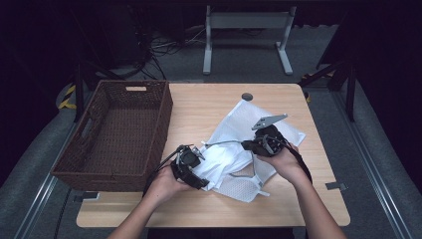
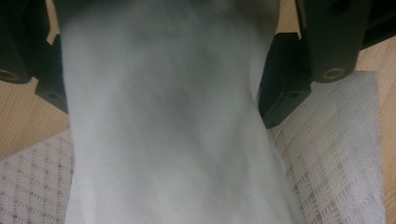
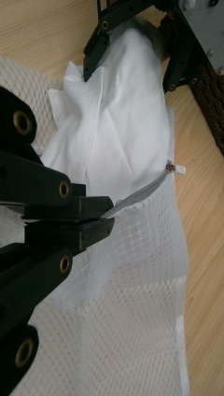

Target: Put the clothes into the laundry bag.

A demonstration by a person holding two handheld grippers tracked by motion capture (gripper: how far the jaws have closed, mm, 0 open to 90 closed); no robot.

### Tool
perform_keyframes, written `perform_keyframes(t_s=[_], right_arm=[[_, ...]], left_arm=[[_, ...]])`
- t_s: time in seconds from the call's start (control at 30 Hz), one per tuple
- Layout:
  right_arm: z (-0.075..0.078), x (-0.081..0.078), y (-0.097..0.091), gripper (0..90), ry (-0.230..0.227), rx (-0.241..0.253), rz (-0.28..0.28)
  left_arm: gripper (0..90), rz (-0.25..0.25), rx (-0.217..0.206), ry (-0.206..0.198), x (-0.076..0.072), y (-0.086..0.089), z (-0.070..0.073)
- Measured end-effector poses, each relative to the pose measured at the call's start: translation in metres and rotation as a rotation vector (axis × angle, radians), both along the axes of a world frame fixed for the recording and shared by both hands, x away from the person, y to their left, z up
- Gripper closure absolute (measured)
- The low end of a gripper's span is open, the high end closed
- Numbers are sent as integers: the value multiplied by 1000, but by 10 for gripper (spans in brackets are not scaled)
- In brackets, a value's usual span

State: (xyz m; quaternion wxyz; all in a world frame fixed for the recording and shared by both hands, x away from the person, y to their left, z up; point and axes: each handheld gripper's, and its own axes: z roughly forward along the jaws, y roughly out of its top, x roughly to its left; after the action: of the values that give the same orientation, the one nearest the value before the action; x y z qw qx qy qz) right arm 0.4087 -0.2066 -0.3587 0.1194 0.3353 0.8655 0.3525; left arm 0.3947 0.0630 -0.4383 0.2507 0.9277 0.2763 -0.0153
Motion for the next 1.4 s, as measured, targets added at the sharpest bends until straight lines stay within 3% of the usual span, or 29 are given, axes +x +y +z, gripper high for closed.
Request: perform_keyframes(t_s=[0.07, 0.33, 0.37, 0.6, 0.73, 1.1, 1.4], right_arm=[[0, 0, 0, 881, 0, -1, 0], [0, -1, 0, 881, 1, -3, 1], [0, -1, 0, 881, 2, -3, 2], [-1, -1, 1, 882, 3, -10, 4], [-1, -1, 4, 882, 7, -13, 7], [-1, -5, 13, 882, 14, -3, 45], [3, -8, 17, 882, 4, 8, 61]], left_arm=[[326, 9, 6, 5, 0, 0, 0], [770, -8, 41, -36, 0, 2, 7], [789, -9, 45, -39, 0, 2, 8], [832, -33, 17, -31, -2, 0, 17], [837, -51, -9, -58, -2, -5, 25], [840, -81, -15, -97, 6, -29, 33], [839, -75, -42, -103, 17, -47, 32]])
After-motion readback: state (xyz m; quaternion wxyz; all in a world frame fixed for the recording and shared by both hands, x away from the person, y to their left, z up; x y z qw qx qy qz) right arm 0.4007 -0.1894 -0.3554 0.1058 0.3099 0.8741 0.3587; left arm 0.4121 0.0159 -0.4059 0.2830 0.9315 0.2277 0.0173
